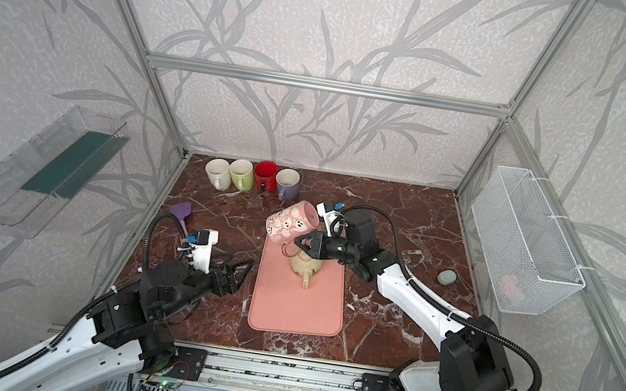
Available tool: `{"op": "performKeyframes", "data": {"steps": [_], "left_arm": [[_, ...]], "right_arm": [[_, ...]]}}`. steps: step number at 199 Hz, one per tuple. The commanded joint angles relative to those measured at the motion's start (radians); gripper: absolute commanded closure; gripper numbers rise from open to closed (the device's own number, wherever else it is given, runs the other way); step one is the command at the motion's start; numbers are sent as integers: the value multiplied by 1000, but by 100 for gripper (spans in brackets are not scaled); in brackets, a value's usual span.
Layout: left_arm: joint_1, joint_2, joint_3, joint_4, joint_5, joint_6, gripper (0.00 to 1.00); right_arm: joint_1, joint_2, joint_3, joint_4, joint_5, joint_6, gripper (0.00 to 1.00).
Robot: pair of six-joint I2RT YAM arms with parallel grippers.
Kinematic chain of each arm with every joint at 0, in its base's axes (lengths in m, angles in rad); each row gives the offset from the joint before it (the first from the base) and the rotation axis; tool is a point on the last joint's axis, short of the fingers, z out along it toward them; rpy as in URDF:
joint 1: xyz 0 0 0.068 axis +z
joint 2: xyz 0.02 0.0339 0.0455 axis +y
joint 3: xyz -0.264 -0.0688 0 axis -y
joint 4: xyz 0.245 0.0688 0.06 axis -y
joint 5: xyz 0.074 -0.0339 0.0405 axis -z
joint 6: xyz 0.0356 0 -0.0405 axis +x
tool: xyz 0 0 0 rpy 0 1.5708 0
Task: Turn the mug right side up
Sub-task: 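Tilt the pink mug sideways with the right gripper while the left gripper reaches toward it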
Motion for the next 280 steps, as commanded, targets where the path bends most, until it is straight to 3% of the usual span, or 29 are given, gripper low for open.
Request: {"op": "performKeyframes", "data": {"steps": [1,75,122,209,255,280], "left_arm": [[19,12,-45,198,96,-89,18],[143,200,-169,712,349,-308,18],[173,396,-119,982,448,-375,18],[195,583,-18,1175,611,-426,20],[226,597,0,1173,639,-429,33],[243,612,24,1174,667,-435,36]], "right_arm": [[-27,-53,1,241,-83,55,100],[-84,-60,-44,484,-173,216,100],[-94,-58,-58,598,-206,283,100],[-95,-29,-55,749,-295,370,100],[-90,-11,-67,833,-330,436,100],[-79,-12,-67,835,-342,437,100]]}}
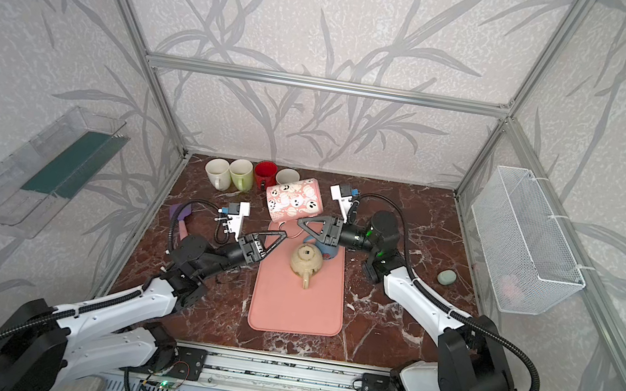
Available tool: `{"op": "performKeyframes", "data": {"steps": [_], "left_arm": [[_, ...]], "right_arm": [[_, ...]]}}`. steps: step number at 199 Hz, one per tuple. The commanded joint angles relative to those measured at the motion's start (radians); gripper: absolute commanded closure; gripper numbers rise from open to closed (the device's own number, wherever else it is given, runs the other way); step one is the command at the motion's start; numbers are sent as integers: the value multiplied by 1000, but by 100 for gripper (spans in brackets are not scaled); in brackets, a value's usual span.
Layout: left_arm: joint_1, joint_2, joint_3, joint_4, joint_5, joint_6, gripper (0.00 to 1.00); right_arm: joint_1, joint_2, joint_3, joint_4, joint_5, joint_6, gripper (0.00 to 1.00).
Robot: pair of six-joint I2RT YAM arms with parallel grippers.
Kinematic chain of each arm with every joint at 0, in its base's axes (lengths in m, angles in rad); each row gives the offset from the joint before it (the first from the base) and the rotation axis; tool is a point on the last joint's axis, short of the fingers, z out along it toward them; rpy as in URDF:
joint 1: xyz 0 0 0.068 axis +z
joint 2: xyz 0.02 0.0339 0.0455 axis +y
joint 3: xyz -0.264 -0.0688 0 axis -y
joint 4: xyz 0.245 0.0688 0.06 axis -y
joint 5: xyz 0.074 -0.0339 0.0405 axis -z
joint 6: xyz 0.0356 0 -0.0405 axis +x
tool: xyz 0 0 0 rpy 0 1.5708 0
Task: Turn the mug right side up
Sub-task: 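Tilt the pink mug sideways with the right gripper while the left gripper reaches toward it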
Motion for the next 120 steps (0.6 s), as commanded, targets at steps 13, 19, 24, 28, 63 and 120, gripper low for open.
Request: {"op": "performKeyframes", "data": {"steps": [13,19,24,28,63,120], "left_arm": [[17,22,62,64,65,-16,37],[17,32,67,70,71,-17,38],[17,38,70,77,75,-21,39],[18,43,73,85,77,-24,40],[18,88,84,144,99,-51,49],[20,113,98,164,114,-60,60]], "right_arm": [[17,-17,14,158,-33,-11,100],[20,-17,14,151,-33,-18,100],[23,-17,14,148,-33,-22,100],[24,-16,14,146,-34,-24,100],[28,-4,13,170,-38,-12,100],[28,20,20,192,-45,-1,100]]}}
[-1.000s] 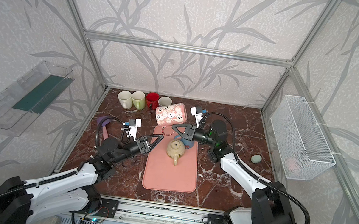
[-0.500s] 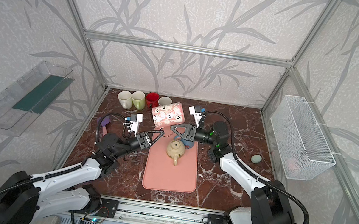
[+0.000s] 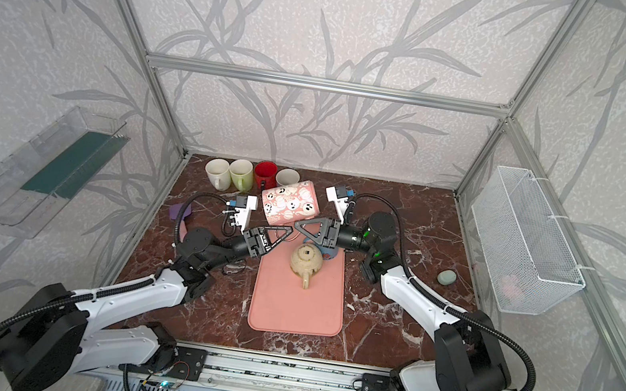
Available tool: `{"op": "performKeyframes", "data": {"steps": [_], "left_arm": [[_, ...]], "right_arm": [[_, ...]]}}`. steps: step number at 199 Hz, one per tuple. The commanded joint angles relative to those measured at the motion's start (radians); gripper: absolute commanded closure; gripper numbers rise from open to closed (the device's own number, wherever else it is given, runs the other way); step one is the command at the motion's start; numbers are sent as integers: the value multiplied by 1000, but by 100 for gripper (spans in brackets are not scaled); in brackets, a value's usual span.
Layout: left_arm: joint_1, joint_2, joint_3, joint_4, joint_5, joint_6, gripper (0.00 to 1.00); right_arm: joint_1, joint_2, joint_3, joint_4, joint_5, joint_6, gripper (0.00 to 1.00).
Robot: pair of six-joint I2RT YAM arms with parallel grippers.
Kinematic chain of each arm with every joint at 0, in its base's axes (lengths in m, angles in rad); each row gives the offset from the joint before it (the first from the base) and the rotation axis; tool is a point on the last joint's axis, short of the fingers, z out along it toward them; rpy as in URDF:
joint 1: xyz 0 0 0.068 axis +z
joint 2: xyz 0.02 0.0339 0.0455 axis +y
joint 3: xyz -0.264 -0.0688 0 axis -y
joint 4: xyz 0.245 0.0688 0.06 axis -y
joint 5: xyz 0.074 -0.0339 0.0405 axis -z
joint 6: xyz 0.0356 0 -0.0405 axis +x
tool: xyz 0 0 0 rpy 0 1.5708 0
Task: Turn the mug right side up
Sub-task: 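Tilt the pink mug sideways with the right gripper while the left gripper reaches toward it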
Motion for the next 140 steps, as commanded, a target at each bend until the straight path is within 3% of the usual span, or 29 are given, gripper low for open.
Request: {"op": "performKeyframes", "data": {"steps": [1,18,66,116,140], "left_arm": [[7,0,38,60,28,-16,61],[7,1,44,51,32,-14,67],[7,19,55,28,38,-21,100],[12,7,19,33,6,-14,100],[18,-32,-3,5,-18,8,100]], "right_arm": [[6,-10,20,154,-19,-13,100],[7,-5,18,154,-20,-16,100],[7,4,20,150,-21,-26,100],[6,19,17,139,-16,-36,100],[6,28,13,127,-9,-44,75]]}}
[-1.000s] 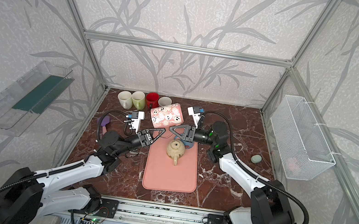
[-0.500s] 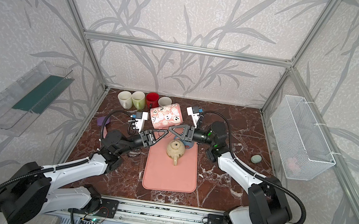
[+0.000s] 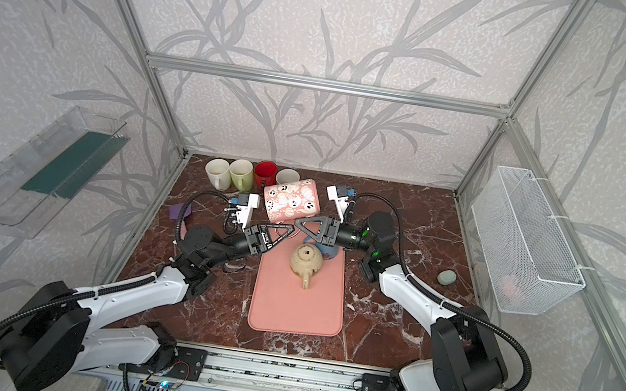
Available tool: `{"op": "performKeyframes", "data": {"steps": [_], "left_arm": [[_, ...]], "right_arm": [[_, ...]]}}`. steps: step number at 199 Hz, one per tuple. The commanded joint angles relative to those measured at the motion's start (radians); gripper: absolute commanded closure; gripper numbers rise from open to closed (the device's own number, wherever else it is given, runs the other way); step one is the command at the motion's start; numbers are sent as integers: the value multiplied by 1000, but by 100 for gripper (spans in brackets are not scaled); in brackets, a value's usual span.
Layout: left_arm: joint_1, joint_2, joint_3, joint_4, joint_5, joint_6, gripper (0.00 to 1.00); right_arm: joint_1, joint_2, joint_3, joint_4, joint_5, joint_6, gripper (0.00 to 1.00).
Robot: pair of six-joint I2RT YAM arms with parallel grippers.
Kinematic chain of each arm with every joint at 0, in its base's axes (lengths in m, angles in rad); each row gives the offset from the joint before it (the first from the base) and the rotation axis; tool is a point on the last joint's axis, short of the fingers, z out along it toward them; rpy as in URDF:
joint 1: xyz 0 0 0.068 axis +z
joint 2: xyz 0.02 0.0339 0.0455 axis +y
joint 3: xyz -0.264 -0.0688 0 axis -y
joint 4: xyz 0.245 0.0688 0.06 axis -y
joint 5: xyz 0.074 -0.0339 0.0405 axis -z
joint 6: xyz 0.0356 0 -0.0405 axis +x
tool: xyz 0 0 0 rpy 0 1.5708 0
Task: Turn the mug right side up
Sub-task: 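Tilt the pink mug sideways with the right gripper while the left gripper reaches toward it, then close the left gripper on the pink mug's rim and open the right gripper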
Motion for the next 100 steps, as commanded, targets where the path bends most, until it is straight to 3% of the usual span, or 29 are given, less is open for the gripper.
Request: {"op": "performKeyframes", "data": {"steps": [1,46,100], "left_arm": [[9,-44,-18,15,-33,24,100],[40,-143,-55,-120,-96,74,100],[91,-256,-75,-359,-160,137,100]], "right_arm": [[9,0,13,91,-19,-40,74],[9,-44,0,-99,63,-177,42],[8,-98,7,-405,207,-348,36]]}}
